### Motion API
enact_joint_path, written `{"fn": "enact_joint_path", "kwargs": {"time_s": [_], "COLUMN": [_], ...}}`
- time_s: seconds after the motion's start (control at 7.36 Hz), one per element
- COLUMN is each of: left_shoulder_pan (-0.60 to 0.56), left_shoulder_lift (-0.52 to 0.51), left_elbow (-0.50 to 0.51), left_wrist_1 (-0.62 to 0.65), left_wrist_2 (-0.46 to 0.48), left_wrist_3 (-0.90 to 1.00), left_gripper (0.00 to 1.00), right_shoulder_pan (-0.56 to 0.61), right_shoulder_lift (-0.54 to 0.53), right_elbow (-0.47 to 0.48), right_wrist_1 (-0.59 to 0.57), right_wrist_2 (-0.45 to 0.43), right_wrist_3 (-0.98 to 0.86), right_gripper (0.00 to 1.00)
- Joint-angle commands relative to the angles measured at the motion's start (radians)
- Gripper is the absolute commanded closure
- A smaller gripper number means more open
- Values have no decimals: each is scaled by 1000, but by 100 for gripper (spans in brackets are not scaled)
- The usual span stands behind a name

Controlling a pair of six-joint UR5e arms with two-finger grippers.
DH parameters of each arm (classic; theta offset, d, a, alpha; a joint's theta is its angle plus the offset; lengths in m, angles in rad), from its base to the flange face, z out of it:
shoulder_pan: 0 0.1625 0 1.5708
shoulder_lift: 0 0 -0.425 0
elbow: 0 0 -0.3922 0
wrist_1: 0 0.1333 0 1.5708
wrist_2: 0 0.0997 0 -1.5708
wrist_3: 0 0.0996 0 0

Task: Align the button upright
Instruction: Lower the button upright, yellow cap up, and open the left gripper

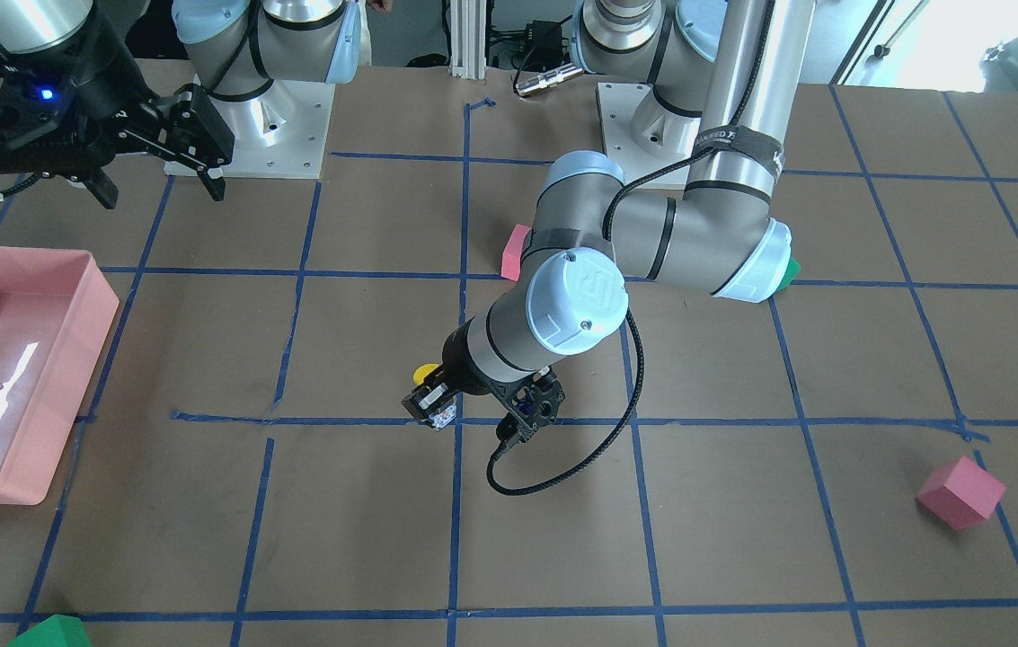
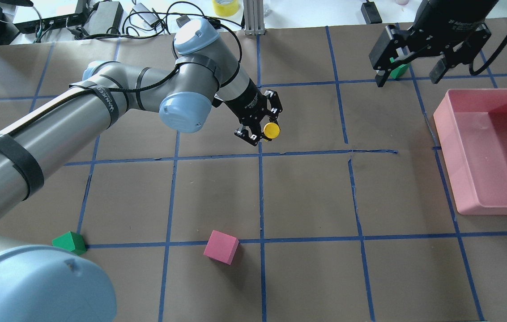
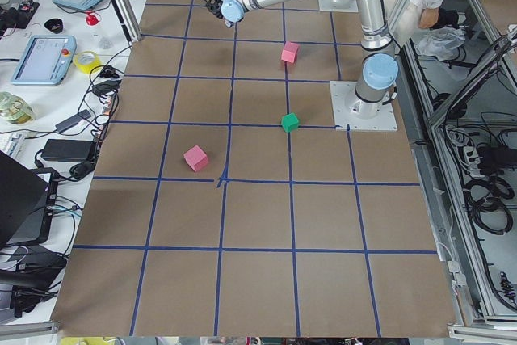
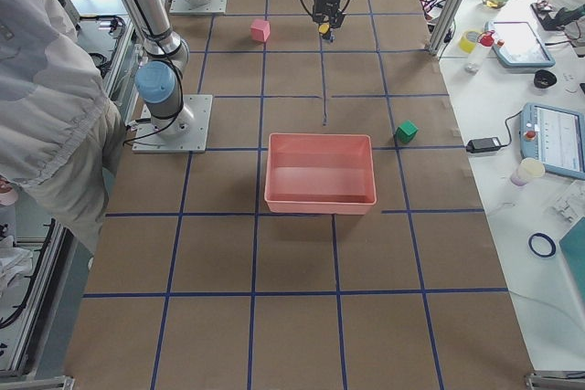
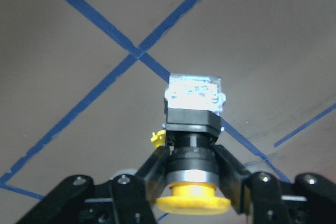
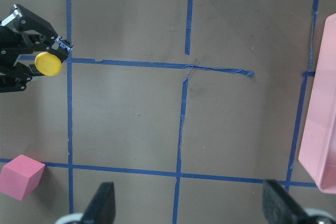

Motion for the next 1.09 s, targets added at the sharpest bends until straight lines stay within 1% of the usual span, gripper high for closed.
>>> {"fn": "enact_joint_path", "kwargs": {"time_s": [0.0, 0.14, 0.27, 0.41, 0.68, 0.82, 0.95], "left_shoulder_pan": [54, 56, 60, 62, 64, 65, 88], "left_shoulder_lift": [-9, -3, 11, 22, 11, 3, -4], "left_elbow": [-35, -52, -64, -63, -79, -90, -99], "left_wrist_1": [-2, -2, -28, -77, -73, -65, -53], "left_wrist_2": [-84, -75, -58, -56, -90, -119, -125], "left_wrist_3": [-35, -30, -59, -147, -238, -234, -225], "left_gripper": [98, 98, 98, 98, 99, 100, 100], "right_shoulder_pan": [-3, -3, -6, -6, -6, -6, -7], "right_shoulder_lift": [0, 0, 0, 0, 0, 0, 0], "right_elbow": [1, 1, 2, 2, 2, 4, 4], "right_wrist_1": [0, 0, 0, 1, 1, 1, 1], "right_wrist_2": [2, 0, 0, 0, 2, 0, 0], "right_wrist_3": [0, 0, 0, 0, 0, 0, 0], "right_gripper": [0, 0, 0, 0, 0, 0, 0]}}
